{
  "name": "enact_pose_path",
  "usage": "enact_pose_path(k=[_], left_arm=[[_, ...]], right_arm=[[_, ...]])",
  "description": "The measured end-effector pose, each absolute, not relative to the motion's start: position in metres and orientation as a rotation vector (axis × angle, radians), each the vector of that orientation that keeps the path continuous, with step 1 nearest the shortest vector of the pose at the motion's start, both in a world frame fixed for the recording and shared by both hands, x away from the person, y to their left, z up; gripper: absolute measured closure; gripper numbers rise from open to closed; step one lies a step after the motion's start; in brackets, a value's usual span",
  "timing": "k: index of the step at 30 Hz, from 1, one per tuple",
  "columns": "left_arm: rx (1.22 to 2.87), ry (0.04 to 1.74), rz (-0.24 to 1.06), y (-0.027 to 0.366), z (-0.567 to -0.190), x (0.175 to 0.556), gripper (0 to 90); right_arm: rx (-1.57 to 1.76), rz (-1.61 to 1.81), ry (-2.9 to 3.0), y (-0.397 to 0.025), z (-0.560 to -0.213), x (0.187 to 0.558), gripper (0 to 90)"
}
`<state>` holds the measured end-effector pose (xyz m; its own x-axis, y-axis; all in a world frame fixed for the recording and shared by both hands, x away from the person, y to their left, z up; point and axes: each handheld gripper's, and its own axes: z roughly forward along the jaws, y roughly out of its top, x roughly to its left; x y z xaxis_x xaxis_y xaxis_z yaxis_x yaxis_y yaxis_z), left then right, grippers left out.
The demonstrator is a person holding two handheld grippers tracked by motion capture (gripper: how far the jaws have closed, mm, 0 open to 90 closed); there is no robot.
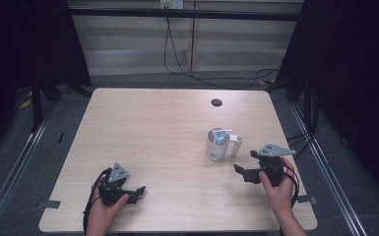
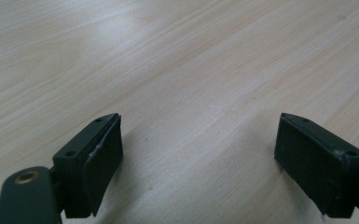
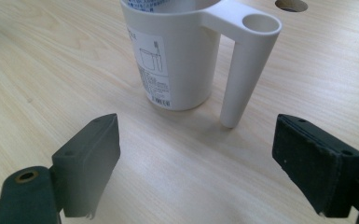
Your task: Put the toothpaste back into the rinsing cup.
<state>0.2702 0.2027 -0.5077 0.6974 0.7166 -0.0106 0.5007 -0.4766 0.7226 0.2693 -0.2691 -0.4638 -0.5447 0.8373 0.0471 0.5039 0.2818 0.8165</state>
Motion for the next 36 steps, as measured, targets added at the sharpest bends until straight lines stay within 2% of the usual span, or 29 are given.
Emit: enact_pose_path(k=[36], left_arm=[[2.176, 0.929, 0.381, 0.202, -0.508, 0.270, 15.1]], right_arm=[[1.223, 1.094, 2.215, -0.297, -0.493, 0.249, 14.8]])
